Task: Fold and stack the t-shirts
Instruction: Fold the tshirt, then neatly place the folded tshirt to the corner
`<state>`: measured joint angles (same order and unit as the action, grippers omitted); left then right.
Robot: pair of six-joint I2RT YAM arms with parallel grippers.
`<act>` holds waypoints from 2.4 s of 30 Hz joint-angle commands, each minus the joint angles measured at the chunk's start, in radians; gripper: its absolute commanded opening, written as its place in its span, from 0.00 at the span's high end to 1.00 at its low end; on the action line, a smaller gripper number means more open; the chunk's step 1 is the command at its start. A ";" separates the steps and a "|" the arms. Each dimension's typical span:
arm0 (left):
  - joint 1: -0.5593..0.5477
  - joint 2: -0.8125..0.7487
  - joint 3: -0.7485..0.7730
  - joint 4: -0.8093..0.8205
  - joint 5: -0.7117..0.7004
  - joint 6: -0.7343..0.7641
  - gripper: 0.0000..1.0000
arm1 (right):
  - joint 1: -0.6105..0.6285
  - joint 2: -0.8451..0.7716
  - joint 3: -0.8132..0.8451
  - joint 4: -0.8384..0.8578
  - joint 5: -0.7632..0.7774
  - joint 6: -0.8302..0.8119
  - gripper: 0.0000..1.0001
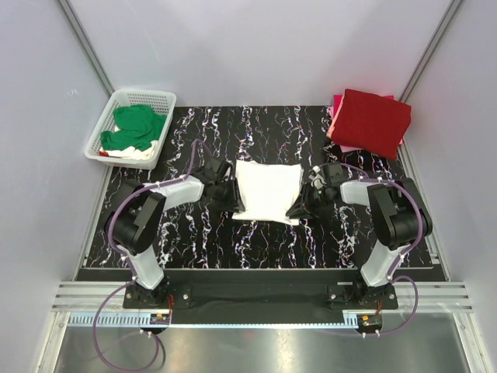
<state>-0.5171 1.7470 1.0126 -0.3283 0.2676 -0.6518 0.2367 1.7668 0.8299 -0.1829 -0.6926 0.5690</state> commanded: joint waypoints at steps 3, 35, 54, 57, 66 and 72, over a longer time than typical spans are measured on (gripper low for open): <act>-0.011 0.022 -0.141 0.166 0.024 -0.039 0.66 | -0.016 -0.012 -0.074 0.030 0.047 -0.046 0.70; -0.029 -0.624 0.140 -0.577 -0.334 0.198 0.32 | -0.160 0.235 0.630 -0.398 0.154 -0.256 0.25; -0.004 -0.922 -0.094 -0.594 -0.403 0.161 0.27 | -0.128 0.474 0.686 -0.302 -0.045 -0.202 1.00; -0.001 -0.917 -0.071 -0.606 -0.439 0.178 0.27 | -0.128 0.439 0.693 -0.305 -0.076 -0.207 1.00; 0.003 -1.011 -0.095 -0.528 -0.544 0.216 0.19 | -0.142 0.336 0.903 -0.513 0.088 -0.257 1.00; 0.008 -1.018 -0.104 -0.534 -0.591 0.196 0.16 | -0.157 0.356 1.087 -0.625 0.180 -0.290 1.00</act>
<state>-0.5125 0.7280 0.9211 -0.9173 -0.2672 -0.4595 0.0940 2.1834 1.8297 -0.7322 -0.5850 0.3149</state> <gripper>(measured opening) 0.835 0.029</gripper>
